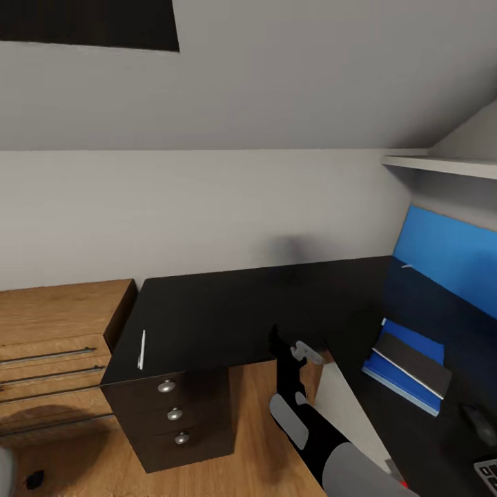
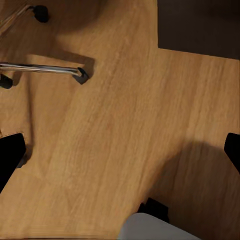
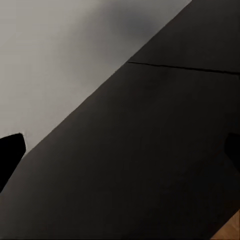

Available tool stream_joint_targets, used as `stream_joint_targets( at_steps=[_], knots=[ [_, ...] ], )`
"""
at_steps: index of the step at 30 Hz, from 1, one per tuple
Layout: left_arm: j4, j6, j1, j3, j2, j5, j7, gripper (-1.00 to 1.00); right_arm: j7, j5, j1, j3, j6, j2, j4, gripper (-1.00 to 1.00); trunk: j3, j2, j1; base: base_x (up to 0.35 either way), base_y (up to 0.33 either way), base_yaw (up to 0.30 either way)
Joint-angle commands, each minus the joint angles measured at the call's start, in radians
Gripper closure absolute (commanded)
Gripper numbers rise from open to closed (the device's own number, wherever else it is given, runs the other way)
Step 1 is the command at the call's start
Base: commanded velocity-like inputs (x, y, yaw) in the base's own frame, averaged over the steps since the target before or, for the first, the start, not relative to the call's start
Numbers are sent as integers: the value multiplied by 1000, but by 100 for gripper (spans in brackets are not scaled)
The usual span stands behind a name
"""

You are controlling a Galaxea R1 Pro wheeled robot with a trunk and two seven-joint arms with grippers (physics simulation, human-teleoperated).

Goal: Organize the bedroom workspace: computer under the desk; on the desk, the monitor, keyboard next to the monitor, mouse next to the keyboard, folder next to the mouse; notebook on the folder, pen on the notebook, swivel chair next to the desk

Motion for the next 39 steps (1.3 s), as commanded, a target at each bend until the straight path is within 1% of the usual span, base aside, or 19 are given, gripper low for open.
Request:
stream_joint_targets(
  at_steps=[1, 7, 13, 14, 15, 16, 17, 18, 24, 29, 39],
  knots=[
    [-1, -4, 1, -1, 0, 9, 2, -100, -17, 5, -1, 6, -6, 0, 1, -100, -1, -1, 0, 0, 0, 291],
    [-1, -5, 1, -1, -1, 9, 2, -100, -50, 9, -1, 7, -4, 0, 1, -100, -1, -1, 0, 0, 0, 291],
    [-1, -5, 1, -2, -2, 9, 2, -100, -110, 12, -1, 15, 2, 0, 1, -100, -1, -1, 0, 0, 0, 291],
    [0, -4, 1, -2, -2, 9, 2, -100, -142, 14, -1, 30, 3, 0, 0, -100, -1, -1, 0, 0, 0, 291],
    [0, -4, 1, -2, -2, 9, 2, -100, -156, 15, -1, 38, 3, 0, 0, -100, -1, -1, 0, 0, 0, 291],
    [5, -4, 1, -2, -2, 8, 2, -100, -214, 24, -1, 82, 3, 0, -2, -100, -1, -1, 0, 0, 0, 291],
    [6, -4, 1, -2, -2, 8, 2, -100, -228, 28, -1, 94, 4, 0, -2, -100, -1, -1, 0, 0, 0, 291],
    [9, -5, 1, -3, -2, 8, 2, -100, -252, 36, -1, 118, 4, 0, -2, -100, -1, -1, 0, 0, 0, 291],
    [12, -6, 1, -3, -2, 8, 2, -100, -307, 56, -1, 177, 4, 0, -6, -100, -1, -1, 0, 0, 0, 291],
    [12, -7, 1, -3, -2, 8, 2, -100, -323, 61, -1, 197, 3, 0, -9, -100, -1, -1, 0, 0, 0, 291],
    [12, -7, 1, -3, -2, 7, 2, -100, -328, 62, -1, 205, 3, 0, -11, -100, -1, -1, 0, 0, 0, 291]
  ],
)
